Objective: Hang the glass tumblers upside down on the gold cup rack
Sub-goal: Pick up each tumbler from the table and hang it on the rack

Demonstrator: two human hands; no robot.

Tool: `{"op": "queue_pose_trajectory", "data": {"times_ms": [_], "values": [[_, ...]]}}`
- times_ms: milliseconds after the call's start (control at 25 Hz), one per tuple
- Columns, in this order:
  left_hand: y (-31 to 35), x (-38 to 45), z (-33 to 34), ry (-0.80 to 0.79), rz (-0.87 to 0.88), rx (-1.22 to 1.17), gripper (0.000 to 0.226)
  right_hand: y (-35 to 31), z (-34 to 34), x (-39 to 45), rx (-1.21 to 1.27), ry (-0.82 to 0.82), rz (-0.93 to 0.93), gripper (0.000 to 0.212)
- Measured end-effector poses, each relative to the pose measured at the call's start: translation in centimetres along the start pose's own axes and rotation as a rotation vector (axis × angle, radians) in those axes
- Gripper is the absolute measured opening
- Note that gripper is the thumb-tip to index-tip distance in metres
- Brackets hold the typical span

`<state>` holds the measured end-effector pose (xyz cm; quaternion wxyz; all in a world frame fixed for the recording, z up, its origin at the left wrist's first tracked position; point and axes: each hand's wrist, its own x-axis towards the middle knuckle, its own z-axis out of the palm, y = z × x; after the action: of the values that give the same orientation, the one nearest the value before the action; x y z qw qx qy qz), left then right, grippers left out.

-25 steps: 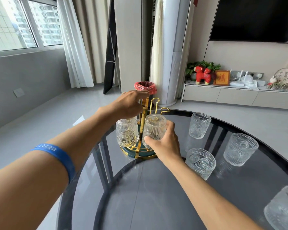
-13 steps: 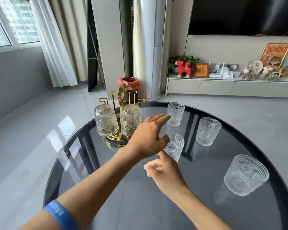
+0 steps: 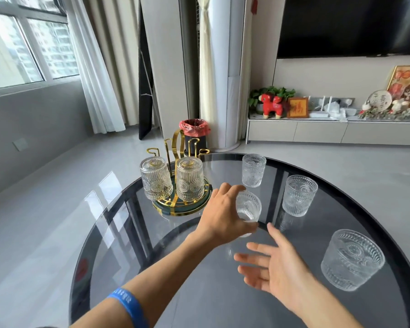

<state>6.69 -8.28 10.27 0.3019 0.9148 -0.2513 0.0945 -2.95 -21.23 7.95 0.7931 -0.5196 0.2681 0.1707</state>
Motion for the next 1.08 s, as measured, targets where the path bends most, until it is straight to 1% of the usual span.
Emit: {"op": "queue_pose_trajectory", "data": {"times_ms": [40,120,200,240,280,320,400,480,520,560,600,680,720,760,840,880,920,1000,1080], "values": [[0.1,-0.4,-0.7,0.062,0.067,-0.074,0.081,-0.7,0.6,0.2,0.110,-0.058,0.015,0.069],[0.3,-1.1,-2.6,0.143,0.267,-0.121,0.077,-2.7,2.2,0.6,0.258,-0.140,-0.049,0.075],[0.5,-1.2,-4.3,0.190,0.465,-0.022,0.070,-5.2,4.0,1.1,0.320,-0.186,-0.128,0.072],[0.4,-1.2,-5.1,0.211,0.512,0.018,0.066,-6.5,4.9,1.3,0.310,-0.198,-0.157,0.069],[0.0,-1.0,-6.0,0.220,0.519,0.024,0.064,-7.8,5.8,1.5,0.275,-0.198,-0.188,0.066],[-0.5,-0.5,-7.2,0.216,0.501,0.011,0.062,-9.1,6.7,1.8,0.223,-0.183,-0.226,0.063],[-2.4,1.2,-10.3,0.213,0.448,0.029,0.050,-11.6,8.3,2.5,0.079,-0.083,-0.334,0.052],[-5.3,3.8,-13.6,0.267,0.355,0.123,0.037,-13.8,9.6,3.5,-0.041,0.050,-0.479,0.038],[-6.8,5.1,-15.1,0.265,0.305,0.164,0.037,-14.8,10.1,4.1,-0.080,0.093,-0.567,0.035],[-8.3,6.5,-16.2,0.227,0.262,0.204,0.039,-15.9,10.6,4.9,-0.121,0.115,-0.663,0.037],[-9.5,7.6,-16.7,0.154,0.222,0.257,0.042,-16.8,11.1,5.7,-0.169,0.118,-0.760,0.041],[-11.8,9.4,-16.8,-0.029,0.142,0.387,0.042,-18.3,12.2,7.3,-0.276,0.091,-0.924,0.044],[-12.5,10.0,-16.7,-0.090,0.122,0.422,0.042,-18.8,12.6,8.1,-0.324,0.072,-0.976,0.042],[-13.1,10.5,-16.6,-0.117,0.122,0.425,0.040,-19.1,12.9,9.0,-0.370,0.058,-1.012,0.039],[-14.0,10.9,-16.7,-0.105,0.160,0.400,0.037,-19.2,12.9,10.5,-0.522,0.077,-1.071,0.033],[-14.5,11.0,-16.9,-0.092,0.181,0.402,0.038,-19.0,12.9,11.2,-0.617,0.093,-1.088,0.036],[-14.8,11.0,-17.1,-0.087,0.190,0.418,0.044,-18.8,12.8,12.1,-0.684,0.101,-1.092,0.043],[-14.7,11.0,-17.5,-0.109,0.189,0.465,0.055,-18.5,12.6,13.3,-0.715,0.134,-1.086,0.062],[-14.3,11.1,-17.7,-0.141,0.180,0.495,0.058,-18.4,12.3,14.1,-0.722,0.194,-1.079,0.071]]}}
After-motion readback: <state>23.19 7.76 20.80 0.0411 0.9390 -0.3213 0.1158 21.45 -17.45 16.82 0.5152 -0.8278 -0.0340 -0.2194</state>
